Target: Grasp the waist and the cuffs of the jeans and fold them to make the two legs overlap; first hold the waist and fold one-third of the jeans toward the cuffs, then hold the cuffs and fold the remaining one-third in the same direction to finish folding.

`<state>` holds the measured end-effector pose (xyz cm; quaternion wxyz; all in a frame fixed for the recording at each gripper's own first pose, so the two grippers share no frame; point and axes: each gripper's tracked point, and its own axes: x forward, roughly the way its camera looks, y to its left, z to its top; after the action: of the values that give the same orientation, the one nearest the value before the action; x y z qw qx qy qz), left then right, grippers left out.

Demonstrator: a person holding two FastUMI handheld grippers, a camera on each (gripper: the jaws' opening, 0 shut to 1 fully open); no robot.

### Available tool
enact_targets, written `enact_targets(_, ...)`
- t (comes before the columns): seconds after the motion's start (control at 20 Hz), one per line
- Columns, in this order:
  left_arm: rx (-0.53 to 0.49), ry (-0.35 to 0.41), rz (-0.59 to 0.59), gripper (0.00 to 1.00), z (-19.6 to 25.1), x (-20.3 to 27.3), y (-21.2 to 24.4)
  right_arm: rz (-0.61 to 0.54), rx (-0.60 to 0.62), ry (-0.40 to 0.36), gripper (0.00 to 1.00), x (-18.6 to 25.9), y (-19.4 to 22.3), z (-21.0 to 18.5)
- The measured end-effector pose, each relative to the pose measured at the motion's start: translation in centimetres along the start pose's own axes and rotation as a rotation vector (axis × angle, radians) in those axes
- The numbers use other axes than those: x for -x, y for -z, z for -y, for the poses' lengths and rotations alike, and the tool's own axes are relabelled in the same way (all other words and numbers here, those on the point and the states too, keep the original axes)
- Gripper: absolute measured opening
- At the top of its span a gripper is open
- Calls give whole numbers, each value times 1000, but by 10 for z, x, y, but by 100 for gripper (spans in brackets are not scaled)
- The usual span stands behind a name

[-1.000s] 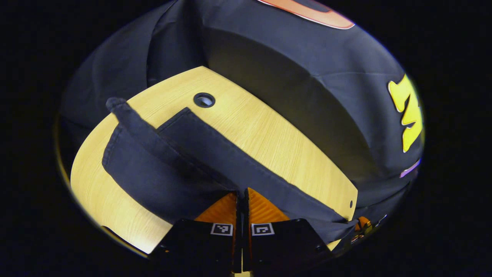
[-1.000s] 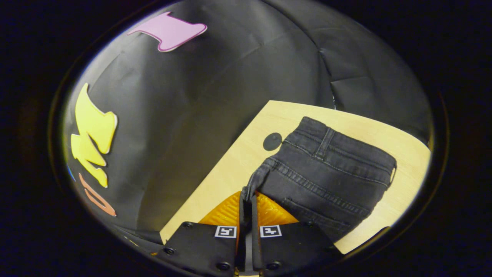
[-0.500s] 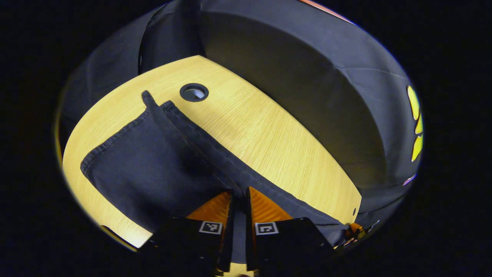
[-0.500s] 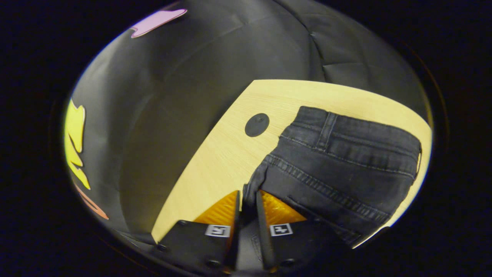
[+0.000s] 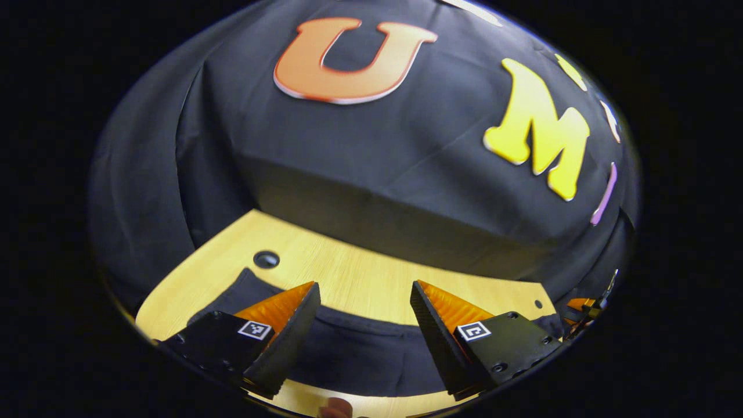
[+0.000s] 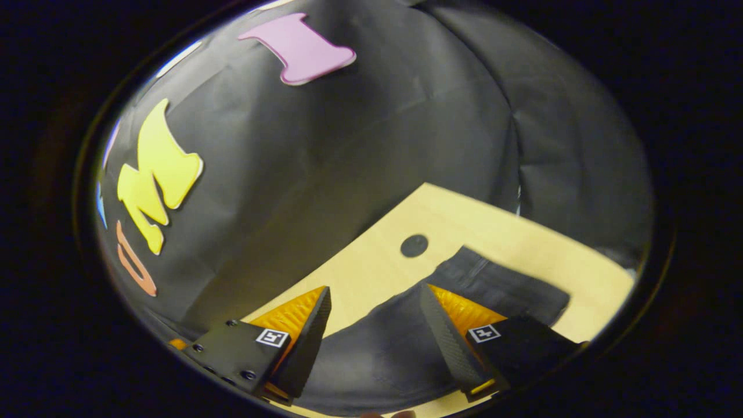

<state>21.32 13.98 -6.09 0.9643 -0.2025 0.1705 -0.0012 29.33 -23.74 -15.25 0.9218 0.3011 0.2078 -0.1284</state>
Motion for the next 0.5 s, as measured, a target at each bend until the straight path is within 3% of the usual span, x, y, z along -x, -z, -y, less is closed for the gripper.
enact_targets(0.05,-15,1,47,100,3,14,-19,34,26,26,96,8,-8,10)
enact_targets(0.1,-38,-1,103,100,6,30,-34,62,51,57,89,13,-13,26)
enact_targets(0.15,-71,-6,148,99,9,45,-48,71,70,97,98,17,-15,45)
enact_targets(0.25,-151,-6,247,98,21,74,-70,55,75,169,92,19,-10,81)
enact_targets(0.3,-191,-6,281,98,27,84,-78,39,68,208,92,19,-4,100)
enact_targets(0.35,-230,-19,312,98,30,95,-85,20,59,243,98,17,3,117)
enact_targets(0.5,-290,-62,382,100,40,131,-105,-28,9,297,98,11,31,146)
